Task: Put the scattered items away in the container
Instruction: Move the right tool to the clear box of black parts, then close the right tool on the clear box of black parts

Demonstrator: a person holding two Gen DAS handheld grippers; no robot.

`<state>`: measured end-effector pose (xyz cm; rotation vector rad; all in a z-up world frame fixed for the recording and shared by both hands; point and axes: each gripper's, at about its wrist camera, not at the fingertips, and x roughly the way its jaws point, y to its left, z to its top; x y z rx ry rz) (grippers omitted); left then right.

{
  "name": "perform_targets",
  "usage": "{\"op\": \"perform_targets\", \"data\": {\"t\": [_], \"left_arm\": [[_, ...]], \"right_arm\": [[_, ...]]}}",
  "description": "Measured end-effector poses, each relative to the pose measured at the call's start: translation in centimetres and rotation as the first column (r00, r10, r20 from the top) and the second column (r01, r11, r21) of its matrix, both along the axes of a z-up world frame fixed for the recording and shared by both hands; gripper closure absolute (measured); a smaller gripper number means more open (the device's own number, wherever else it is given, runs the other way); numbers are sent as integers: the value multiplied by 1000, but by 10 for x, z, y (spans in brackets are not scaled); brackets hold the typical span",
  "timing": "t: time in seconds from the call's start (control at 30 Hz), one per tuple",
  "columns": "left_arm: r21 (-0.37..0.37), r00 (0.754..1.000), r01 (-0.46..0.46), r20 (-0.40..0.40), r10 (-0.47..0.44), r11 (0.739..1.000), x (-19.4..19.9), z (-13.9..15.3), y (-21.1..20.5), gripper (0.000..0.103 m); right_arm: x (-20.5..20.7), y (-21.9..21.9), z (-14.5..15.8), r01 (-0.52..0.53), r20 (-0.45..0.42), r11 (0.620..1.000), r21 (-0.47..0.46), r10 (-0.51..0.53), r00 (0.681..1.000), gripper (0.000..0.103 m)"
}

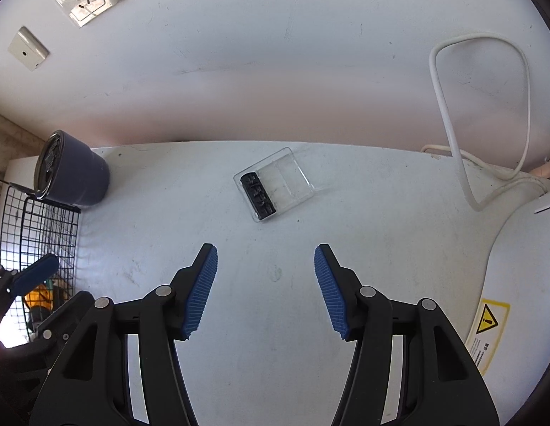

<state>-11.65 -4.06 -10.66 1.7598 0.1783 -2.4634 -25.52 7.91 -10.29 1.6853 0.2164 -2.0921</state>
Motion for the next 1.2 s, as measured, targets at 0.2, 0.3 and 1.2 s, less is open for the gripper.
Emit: {"op": "perform_targets", "data": {"t": [0.2,0.3,1.2], "left_arm": [[13,1000,-9,12,9,1000,-8,-5,-6,52],[18,1000,-13,18,13,1000,-9,-7,-8,52],[3,999,5,35,-5,1000,-16,-11,1,52]], "right_arm": [[-14,-7,-16,-11,18,1000,28,10,1000,46],[-20,-10,-22,-17,28,999,39,16,999,46],[-31,-20,-34,-113,-10,991,67,114,993,58]]}}
